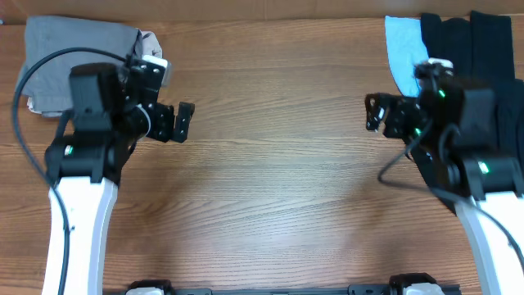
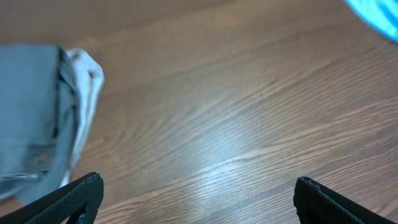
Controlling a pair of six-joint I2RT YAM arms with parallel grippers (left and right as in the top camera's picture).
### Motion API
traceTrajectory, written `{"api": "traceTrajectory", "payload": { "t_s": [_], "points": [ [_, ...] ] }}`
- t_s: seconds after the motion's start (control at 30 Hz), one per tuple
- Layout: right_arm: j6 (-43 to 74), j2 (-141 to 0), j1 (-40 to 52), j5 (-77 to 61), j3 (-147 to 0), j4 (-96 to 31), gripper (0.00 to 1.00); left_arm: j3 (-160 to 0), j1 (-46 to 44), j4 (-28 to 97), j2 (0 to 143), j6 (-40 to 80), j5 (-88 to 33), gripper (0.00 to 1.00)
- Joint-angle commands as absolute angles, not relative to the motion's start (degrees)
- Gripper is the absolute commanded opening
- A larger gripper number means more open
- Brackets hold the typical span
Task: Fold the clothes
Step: 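Reach the right gripper to the black shirt on the right pile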
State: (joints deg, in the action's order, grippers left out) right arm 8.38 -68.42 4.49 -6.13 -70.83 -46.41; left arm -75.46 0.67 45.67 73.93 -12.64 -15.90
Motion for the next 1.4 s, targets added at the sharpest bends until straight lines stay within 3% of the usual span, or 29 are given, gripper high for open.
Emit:
{"api": "traceTrajectory", "payload": {
  "t_s": [0.0, 0.17, 0.37, 0.53, 0.87, 1.37],
  "points": [
    [7.3, -74.0, 3.8, -5.7, -72.4, -45.0, 1.0, -76.7, 0.3, 44.6, 80.3, -12.9, -19.6, 1.0],
    [13.7, -80.0, -1.1, 1.8, -72.4, -45.9, 1.0, -76.7, 0.3, 41.6, 85.3, -12.8, -22.2, 1.0],
    [13.5, -88.5, -15.1, 1.9, -72.3, -45.4, 1.0, -76.7, -1.0, 39.1, 86.5, -12.6, -22.5, 0.99],
    [11.3, -93.7, -21.2, 1.9, -72.3, -41.7, 1.0, -76.7, -3.2, 36.9, 86.6, -12.7, -22.0, 0.98],
    [8.9, -103.4, -27.9, 3.0, -72.3, -35.1, 0.95, -76.7, -4.9, 32.1, 86.6, -12.6, -22.0, 0.93],
    [9.0, -105.6, -34.8, 3.0, -72.3, -29.7, 0.88, -76.7, -4.9, 32.1, 87.8, -12.0, -21.8, 0.91]
  ]
}}
